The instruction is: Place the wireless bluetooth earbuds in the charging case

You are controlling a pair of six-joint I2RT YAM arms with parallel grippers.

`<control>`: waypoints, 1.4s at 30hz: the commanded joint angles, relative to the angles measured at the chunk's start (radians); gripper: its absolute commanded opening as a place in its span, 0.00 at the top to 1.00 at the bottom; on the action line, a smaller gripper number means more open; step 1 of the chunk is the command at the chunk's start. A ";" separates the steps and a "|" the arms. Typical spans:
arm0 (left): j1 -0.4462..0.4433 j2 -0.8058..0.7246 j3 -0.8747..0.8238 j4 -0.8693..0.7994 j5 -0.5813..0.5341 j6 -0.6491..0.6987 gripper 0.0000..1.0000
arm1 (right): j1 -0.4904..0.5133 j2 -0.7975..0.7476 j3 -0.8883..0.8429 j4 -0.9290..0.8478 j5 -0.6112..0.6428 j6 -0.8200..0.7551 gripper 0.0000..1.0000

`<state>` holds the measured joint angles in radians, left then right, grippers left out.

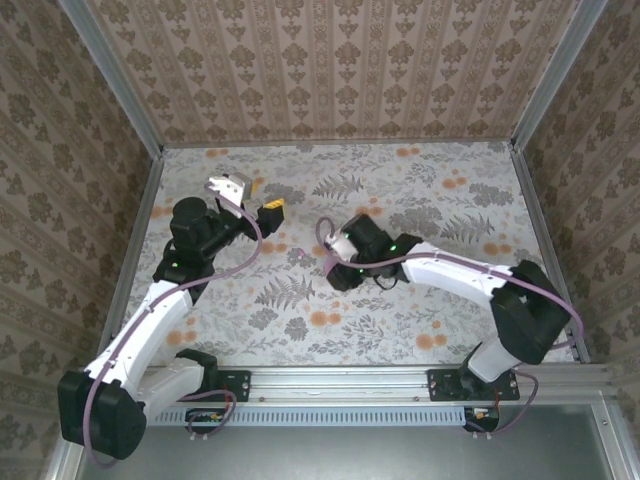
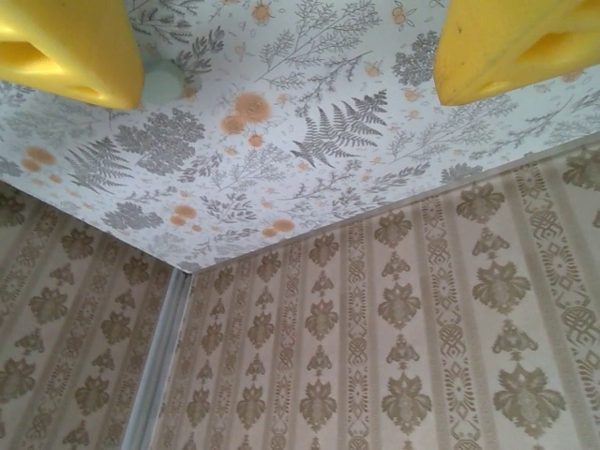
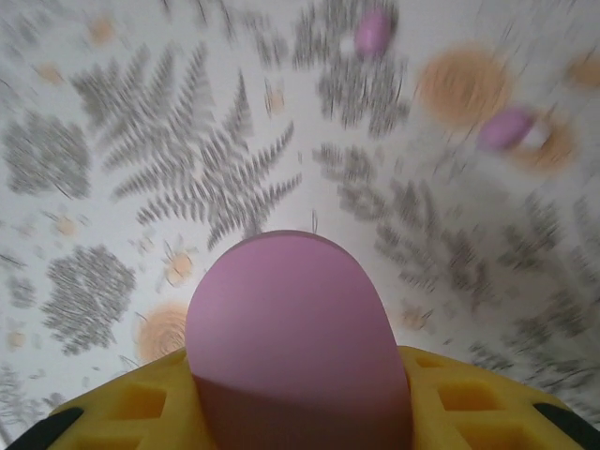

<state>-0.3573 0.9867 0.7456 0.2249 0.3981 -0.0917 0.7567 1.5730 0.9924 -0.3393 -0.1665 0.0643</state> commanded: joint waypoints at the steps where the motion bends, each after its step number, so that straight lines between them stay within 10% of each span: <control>1: 0.006 -0.005 0.027 0.018 -0.035 -0.016 0.19 | 0.029 0.037 -0.038 0.095 0.110 0.122 0.64; 24: 0.009 -0.011 0.015 -0.004 -0.068 -0.008 0.19 | 0.058 0.127 -0.090 0.049 0.068 -0.151 0.39; 42: 0.011 -0.014 0.020 -0.021 -0.067 -0.005 0.19 | 0.093 0.085 -0.148 0.102 -0.009 -0.228 0.42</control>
<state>-0.3515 0.9878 0.7464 0.2089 0.3386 -0.0978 0.8284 1.6894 0.8783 -0.2268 -0.1223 -0.1551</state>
